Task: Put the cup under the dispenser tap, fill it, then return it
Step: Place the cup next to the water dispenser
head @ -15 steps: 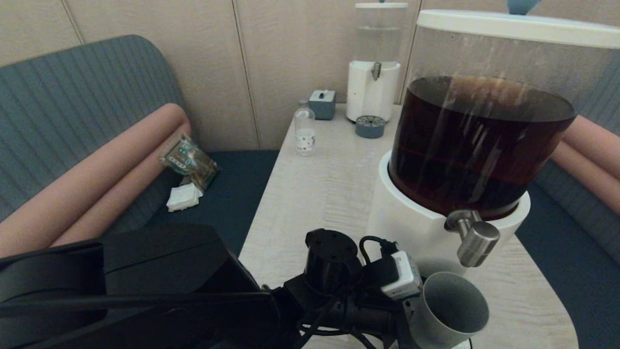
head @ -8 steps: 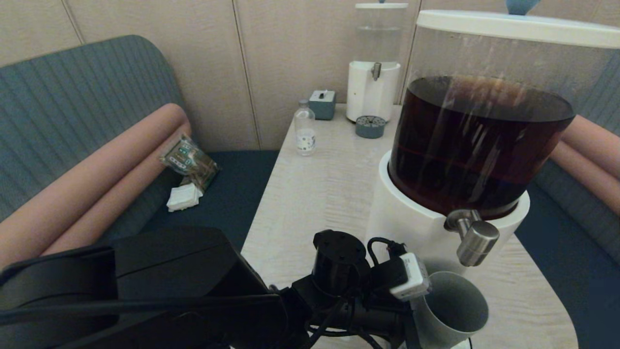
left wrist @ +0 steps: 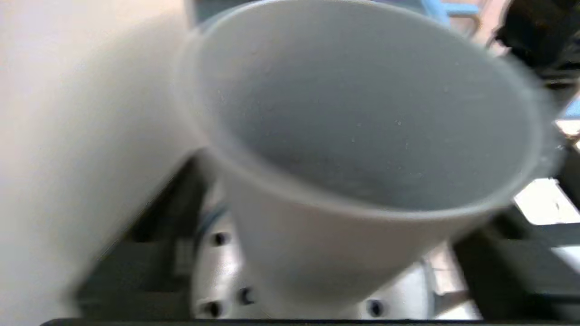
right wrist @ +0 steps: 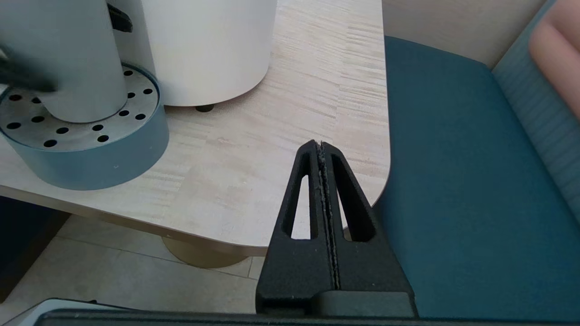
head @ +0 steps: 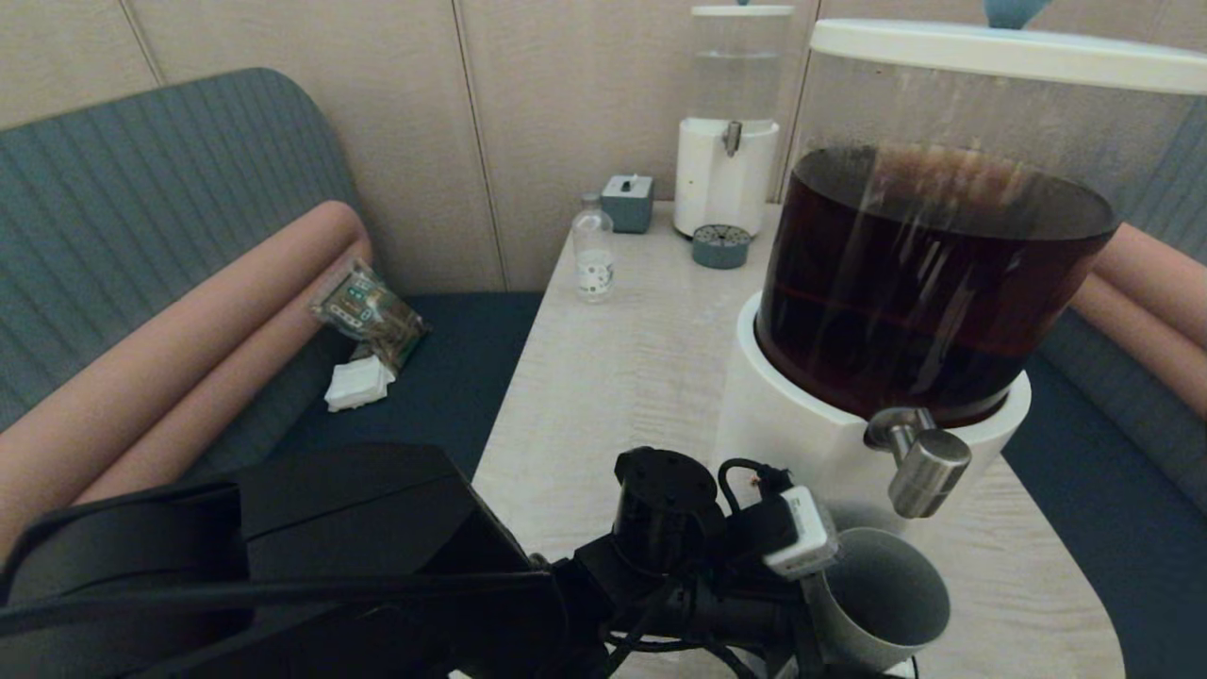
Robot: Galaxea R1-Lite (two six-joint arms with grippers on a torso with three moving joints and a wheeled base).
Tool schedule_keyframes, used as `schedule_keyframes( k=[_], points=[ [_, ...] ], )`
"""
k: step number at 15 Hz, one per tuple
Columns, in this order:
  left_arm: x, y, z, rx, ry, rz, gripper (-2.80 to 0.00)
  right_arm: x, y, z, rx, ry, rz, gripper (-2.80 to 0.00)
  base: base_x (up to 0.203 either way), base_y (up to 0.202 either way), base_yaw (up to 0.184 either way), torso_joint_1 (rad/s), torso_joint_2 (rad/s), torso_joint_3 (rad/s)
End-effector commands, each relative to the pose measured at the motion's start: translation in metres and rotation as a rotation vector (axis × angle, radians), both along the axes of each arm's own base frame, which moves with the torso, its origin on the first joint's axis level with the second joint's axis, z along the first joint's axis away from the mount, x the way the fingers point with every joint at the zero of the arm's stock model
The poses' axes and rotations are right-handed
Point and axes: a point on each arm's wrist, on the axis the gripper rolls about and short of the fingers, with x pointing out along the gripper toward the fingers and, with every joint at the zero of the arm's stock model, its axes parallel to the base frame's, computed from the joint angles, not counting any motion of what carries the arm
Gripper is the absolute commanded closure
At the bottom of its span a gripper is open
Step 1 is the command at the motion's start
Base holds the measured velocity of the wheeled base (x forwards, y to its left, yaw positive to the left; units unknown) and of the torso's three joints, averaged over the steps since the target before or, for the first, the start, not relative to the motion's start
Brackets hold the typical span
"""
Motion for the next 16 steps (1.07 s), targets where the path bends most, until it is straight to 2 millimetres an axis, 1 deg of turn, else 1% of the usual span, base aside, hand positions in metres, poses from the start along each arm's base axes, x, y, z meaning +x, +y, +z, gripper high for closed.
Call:
schedule_keyframes(
  k=[1, 8, 11, 16],
  points=[
    [0.0, -0.001, 0.0, -0.005, 0.001, -0.005, 0.0, 0.0, 0.0, -0.003, 0.0, 0.006, 0.001, 0.0, 0.0, 0.0, 0.0, 0.0, 0.0, 0.0],
    [-0.01, -0.002, 0.005, -0.007, 0.011, -0.007, 0.0, 0.0, 0.0, -0.003, 0.0, 0.007, 0.001, 0.0, 0.0, 0.0, 0.0, 0.0, 0.0, 0.0],
    [-0.019, 0.008, 0.01, 0.004, 0.025, -0.007, 0.0, 0.0, 0.0, -0.003, 0.0, 0.006, 0.001, 0.0, 0.0, 0.0, 0.0, 0.0, 0.0, 0.0],
    [-0.034, 0.028, 0.028, 0.002, 0.024, 0.029, 0.0, 0.001, 0.0, -0.003, 0.0, 0.007, 0.001, 0.0, 0.0, 0.0, 0.0, 0.0, 0.0, 0.0]
  ],
)
